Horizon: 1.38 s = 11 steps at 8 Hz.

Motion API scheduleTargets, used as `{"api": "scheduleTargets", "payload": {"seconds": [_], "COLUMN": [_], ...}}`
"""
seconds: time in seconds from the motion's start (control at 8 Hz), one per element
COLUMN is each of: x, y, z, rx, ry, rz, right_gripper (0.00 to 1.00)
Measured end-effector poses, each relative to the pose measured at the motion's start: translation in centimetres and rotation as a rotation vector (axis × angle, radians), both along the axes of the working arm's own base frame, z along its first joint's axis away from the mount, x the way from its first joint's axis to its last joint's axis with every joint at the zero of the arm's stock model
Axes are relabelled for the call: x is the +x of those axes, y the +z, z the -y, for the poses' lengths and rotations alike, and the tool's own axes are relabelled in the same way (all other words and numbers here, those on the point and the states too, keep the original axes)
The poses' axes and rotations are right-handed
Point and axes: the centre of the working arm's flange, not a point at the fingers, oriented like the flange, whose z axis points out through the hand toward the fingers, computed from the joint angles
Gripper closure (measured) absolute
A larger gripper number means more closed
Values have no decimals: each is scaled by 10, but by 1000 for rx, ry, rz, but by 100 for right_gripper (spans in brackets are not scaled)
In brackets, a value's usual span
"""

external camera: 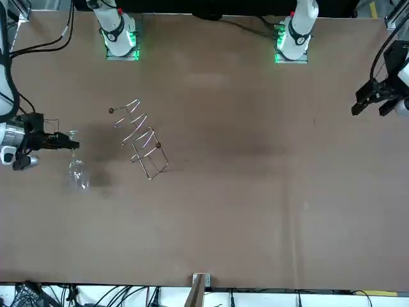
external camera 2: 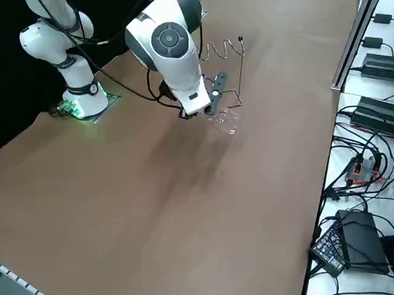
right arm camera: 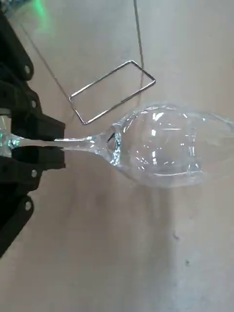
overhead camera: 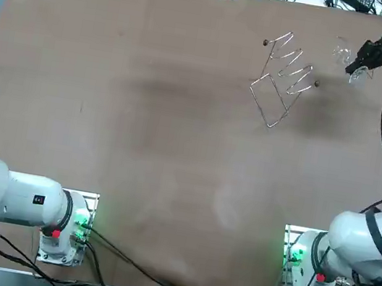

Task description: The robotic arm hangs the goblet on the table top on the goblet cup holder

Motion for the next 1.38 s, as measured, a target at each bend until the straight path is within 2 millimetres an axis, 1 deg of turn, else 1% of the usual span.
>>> {"api": "scheduleTargets", "payload": {"seconds": [0.12,0.5,0.62,0.75,1.0,1.38], "x": [1,6,7,8,11,24], "y": [7,42,50,55,58,60], "z": [-2,-17,-21,-24,-33,-54], "rx": [1,-6,-5,8,45,104], "ry": [-37,-161,-193,-226,-318,-446], "rz": [-40,-183,-221,-243,-295,-401], "right_gripper": [88,88,88,88,88,88]}}
